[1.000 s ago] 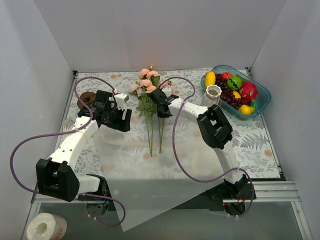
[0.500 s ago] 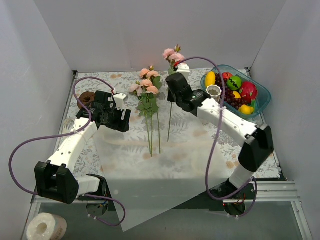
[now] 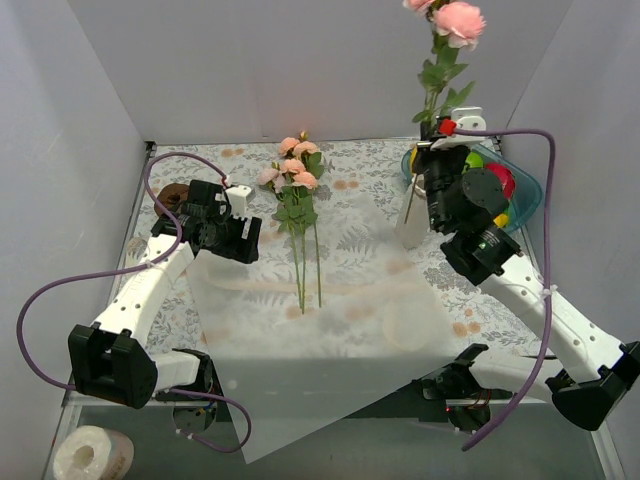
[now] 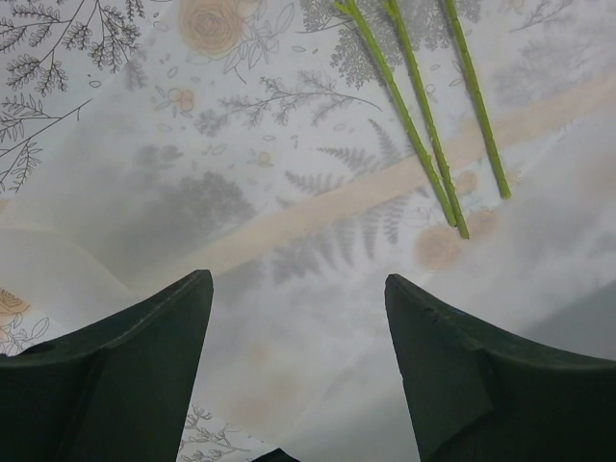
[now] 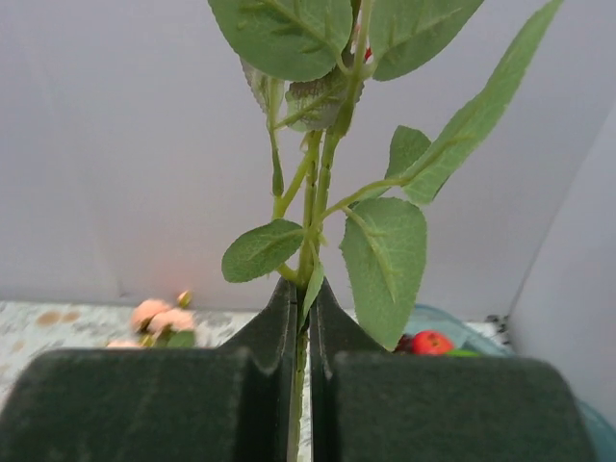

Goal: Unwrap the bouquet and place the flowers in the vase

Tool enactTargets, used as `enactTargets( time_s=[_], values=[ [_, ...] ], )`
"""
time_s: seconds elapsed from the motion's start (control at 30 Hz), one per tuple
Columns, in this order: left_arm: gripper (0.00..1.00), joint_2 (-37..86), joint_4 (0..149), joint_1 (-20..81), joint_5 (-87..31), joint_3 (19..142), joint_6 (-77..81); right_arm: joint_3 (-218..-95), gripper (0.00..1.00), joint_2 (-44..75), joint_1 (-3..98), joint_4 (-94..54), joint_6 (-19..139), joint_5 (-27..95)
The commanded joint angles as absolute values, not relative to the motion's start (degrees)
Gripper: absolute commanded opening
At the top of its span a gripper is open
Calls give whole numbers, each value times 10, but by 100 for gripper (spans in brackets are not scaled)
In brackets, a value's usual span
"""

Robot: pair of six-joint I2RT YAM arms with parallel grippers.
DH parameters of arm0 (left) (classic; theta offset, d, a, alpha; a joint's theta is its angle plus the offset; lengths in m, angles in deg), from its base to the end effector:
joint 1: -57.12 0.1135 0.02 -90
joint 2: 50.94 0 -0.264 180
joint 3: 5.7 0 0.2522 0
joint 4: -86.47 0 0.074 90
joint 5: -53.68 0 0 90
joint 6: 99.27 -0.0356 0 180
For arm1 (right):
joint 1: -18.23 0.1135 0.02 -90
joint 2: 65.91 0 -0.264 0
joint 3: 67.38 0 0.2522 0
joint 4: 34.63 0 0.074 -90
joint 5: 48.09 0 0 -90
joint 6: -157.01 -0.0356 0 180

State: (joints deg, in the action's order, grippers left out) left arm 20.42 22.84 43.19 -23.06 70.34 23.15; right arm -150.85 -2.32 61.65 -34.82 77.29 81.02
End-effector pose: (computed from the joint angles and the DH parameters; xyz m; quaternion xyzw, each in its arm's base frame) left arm 0.2339 -0.0664 0.2911 -0.1233 0.9496 -0.2069 0.2006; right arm 0.1863 0.1453 0.4706 0.0008 0.6057 0.0364 0.7949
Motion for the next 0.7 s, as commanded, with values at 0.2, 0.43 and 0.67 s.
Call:
enactTargets(
  time_s=[0.2,0.43,0.67],
  values=[
    [72,183,231,436,-224,720,232,-1482,1,-51,541,-569,933,787],
    [72,188,224,436,-219,725,228,-1471,1,-26,530,-685,994,781],
    [72,185,225,436,-223,718,225,-1454,1,4,516,-756,1001,771]
  ],
)
